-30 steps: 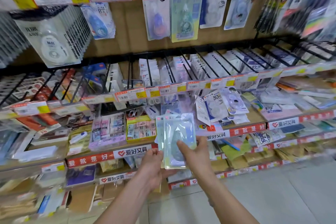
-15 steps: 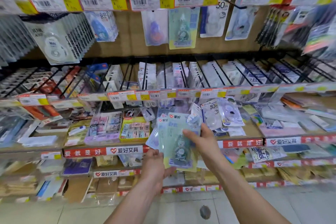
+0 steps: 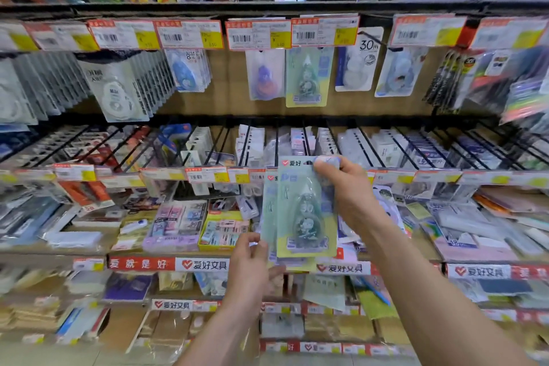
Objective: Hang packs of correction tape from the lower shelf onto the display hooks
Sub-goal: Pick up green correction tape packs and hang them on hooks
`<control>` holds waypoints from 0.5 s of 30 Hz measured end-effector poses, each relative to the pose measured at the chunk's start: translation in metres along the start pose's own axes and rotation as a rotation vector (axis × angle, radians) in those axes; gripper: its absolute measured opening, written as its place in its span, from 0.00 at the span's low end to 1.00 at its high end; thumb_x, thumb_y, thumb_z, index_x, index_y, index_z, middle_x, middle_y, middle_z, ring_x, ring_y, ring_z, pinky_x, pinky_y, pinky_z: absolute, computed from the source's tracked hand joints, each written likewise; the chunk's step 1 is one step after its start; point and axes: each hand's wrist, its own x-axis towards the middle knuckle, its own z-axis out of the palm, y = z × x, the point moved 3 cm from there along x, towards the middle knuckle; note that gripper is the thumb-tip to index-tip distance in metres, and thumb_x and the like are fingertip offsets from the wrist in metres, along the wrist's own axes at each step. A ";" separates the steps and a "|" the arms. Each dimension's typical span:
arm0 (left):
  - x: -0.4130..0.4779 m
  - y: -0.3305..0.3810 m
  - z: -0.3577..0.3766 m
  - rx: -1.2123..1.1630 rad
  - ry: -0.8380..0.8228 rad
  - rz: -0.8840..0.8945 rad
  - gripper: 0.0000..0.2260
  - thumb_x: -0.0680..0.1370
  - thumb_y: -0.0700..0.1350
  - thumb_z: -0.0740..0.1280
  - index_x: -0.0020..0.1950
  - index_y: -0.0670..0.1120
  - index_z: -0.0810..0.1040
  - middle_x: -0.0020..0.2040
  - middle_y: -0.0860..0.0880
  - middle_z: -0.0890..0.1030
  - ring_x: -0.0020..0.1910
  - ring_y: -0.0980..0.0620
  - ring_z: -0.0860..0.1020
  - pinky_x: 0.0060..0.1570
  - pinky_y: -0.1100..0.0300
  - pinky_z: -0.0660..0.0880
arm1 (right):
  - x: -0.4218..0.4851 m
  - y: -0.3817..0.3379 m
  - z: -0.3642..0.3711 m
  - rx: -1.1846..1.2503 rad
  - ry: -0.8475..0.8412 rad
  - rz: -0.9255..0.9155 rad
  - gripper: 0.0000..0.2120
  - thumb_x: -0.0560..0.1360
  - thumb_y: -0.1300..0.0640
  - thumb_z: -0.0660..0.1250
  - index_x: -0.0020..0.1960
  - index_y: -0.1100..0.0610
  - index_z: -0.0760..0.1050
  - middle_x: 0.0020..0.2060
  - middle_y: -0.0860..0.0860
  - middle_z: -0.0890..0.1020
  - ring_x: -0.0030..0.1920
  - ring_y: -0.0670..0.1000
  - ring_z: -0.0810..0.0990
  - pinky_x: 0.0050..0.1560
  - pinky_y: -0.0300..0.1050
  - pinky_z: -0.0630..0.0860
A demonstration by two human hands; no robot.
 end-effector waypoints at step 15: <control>0.022 0.005 -0.024 -0.121 0.074 0.085 0.06 0.84 0.45 0.60 0.58 0.44 0.73 0.60 0.46 0.76 0.37 0.49 0.85 0.48 0.45 0.82 | 0.109 -0.123 0.020 0.022 -0.016 -0.318 0.03 0.77 0.64 0.72 0.48 0.60 0.79 0.36 0.50 0.87 0.37 0.51 0.86 0.42 0.49 0.84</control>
